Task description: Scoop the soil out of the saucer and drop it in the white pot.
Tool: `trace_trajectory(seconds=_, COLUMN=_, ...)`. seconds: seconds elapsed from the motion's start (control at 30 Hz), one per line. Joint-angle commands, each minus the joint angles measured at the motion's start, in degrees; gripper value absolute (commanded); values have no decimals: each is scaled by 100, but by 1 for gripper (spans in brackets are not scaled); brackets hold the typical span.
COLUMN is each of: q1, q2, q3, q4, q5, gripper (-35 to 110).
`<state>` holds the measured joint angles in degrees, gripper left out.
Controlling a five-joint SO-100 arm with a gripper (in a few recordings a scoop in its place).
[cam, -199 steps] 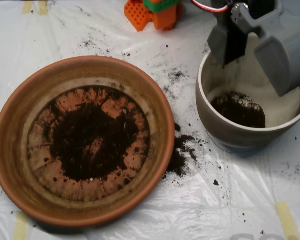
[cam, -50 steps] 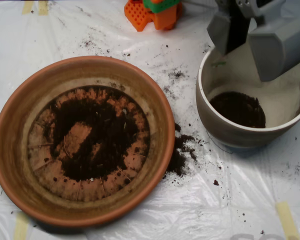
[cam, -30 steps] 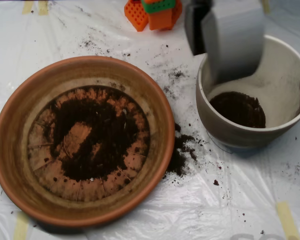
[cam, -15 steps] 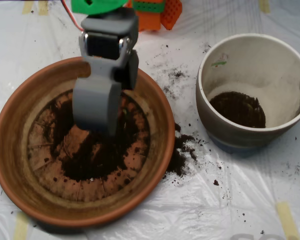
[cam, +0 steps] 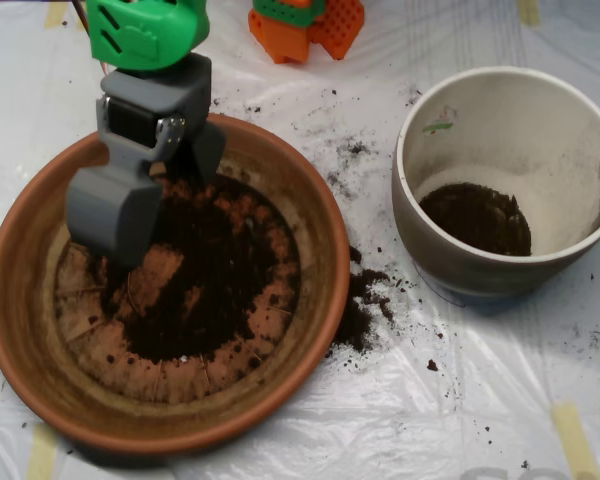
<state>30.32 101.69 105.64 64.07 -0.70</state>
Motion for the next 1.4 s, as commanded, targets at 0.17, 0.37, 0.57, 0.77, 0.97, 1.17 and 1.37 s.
trace_trajectory(seconds=0.17, q1=-9, q2=773, q3=721, q4=-448, q5=-404, gripper=42)
trace_trajectory(seconds=0.37, q1=-185, q2=598, q3=1187, q4=-721, q5=-624, gripper=43)
trace_trajectory(seconds=0.57, q1=-422, q2=123, q3=1222, q4=-993, q5=-993, gripper=43)
trace_trajectory(seconds=0.77, q1=-905, q2=-413, q3=861, q4=-844, q5=-1582, gripper=42)
trace_trajectory(seconds=0.97, q1=-1151, q2=-1283, q3=-255, q4=-211, q5=-1846, gripper=41)
trace_trajectory(seconds=1.17, q1=-1099, q2=-2188, q3=-1362, q4=132, q5=-1881, gripper=40)
trace_trajectory(seconds=1.37, q1=-1063, q2=-2101, q3=-738, q4=-316, q5=-2180, gripper=38)
